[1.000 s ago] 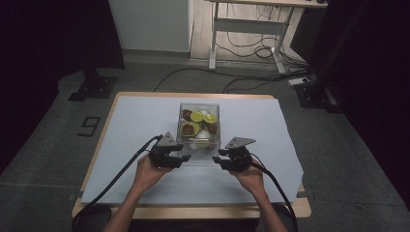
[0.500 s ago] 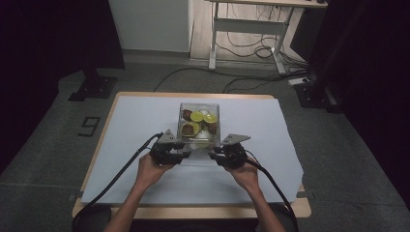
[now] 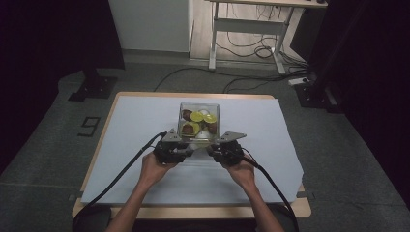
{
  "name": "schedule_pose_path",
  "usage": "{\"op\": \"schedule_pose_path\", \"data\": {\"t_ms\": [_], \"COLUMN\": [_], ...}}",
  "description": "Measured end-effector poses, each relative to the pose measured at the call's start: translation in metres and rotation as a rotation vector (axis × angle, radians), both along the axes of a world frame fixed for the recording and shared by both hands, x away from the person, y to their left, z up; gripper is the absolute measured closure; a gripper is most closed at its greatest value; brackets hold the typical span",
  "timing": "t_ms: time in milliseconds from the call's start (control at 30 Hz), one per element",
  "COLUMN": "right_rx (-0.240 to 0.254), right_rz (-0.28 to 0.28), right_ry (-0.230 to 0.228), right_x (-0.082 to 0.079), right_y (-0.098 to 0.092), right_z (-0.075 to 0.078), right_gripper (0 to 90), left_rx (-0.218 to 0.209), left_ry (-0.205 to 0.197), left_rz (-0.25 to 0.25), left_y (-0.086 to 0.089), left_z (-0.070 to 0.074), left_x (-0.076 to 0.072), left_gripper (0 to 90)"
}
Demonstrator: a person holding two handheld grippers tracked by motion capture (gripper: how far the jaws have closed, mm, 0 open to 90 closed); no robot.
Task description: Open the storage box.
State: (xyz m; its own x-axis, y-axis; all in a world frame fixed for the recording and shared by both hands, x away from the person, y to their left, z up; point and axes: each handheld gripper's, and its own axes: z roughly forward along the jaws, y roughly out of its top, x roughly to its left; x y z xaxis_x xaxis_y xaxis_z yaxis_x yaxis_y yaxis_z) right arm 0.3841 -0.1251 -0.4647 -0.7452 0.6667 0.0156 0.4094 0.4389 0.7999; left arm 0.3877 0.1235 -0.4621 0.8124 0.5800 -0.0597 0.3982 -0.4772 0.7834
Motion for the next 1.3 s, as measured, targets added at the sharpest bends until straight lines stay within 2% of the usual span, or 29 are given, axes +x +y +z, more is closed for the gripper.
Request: {"op": "schedule_pose_path", "data": {"t_ms": [467, 700, 1133, 1300], "right_rx": [0.013, 0.029, 0.037, 0.029], "right_rz": [0.002, -0.007, -0.005, 0.005], "right_ry": [-0.007, -0.011, -0.013, -0.028], "right_x": [0.005, 0.007, 0.008, 0.008], "right_y": [0.008, 0.012, 0.012, 0.012], "right_z": [-0.001, -0.003, -0.004, -0.005], "right_gripper": [75.1, 78.6, 81.9, 82.2], "left_rx": [-0.012, -0.036, -0.037, -0.036], "left_ry": [-0.002, 0.004, -0.007, -0.014], "left_rz": [0.012, 0.013, 0.025, 0.028], "left_y": [-0.002, -0.003, -0.003, -0.004], "left_z": [-0.002, -0.004, -0.005, -0.006], "left_x": [0.004, 0.006, 0.007, 0.006], "left_gripper": [67.6, 70.4, 75.2, 76.4]}}
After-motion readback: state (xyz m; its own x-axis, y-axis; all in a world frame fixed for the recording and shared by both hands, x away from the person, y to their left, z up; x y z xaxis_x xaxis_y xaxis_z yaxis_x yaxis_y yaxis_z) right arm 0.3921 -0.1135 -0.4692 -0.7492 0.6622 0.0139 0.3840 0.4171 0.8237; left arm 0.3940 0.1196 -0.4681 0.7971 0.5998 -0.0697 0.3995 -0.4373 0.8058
